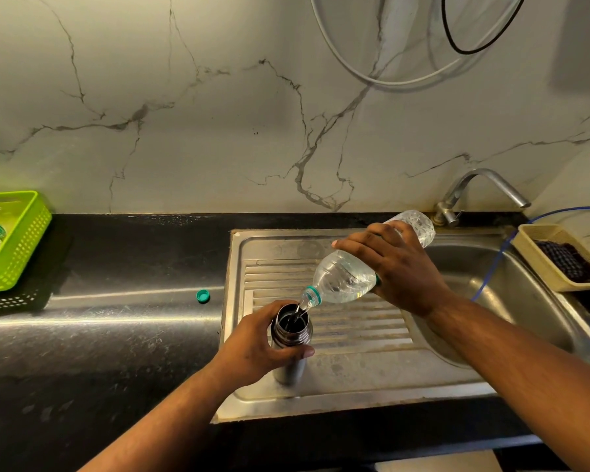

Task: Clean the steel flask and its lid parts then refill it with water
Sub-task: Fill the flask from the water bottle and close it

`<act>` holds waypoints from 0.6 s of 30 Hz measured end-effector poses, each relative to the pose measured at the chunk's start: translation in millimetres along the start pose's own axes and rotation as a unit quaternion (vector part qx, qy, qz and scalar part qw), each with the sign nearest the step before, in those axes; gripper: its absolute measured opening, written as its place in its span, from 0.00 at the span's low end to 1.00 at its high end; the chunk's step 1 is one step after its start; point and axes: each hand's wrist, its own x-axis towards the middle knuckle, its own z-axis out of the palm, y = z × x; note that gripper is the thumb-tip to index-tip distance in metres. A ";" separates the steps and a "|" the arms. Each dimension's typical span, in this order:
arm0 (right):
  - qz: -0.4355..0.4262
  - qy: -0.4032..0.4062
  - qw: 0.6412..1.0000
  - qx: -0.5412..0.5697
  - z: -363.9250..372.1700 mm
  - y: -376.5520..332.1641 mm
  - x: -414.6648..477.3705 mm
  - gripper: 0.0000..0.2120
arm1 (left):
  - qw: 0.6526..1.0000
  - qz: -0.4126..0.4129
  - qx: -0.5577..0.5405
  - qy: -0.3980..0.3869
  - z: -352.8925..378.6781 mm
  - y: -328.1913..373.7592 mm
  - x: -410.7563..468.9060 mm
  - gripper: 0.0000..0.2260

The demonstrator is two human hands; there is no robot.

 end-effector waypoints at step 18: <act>-0.007 0.014 1.000 -0.012 -7.7 4.3 6.3 0.45 | 1.000 -0.006 0.004 -0.004 0.2 -0.7 0.9 0.30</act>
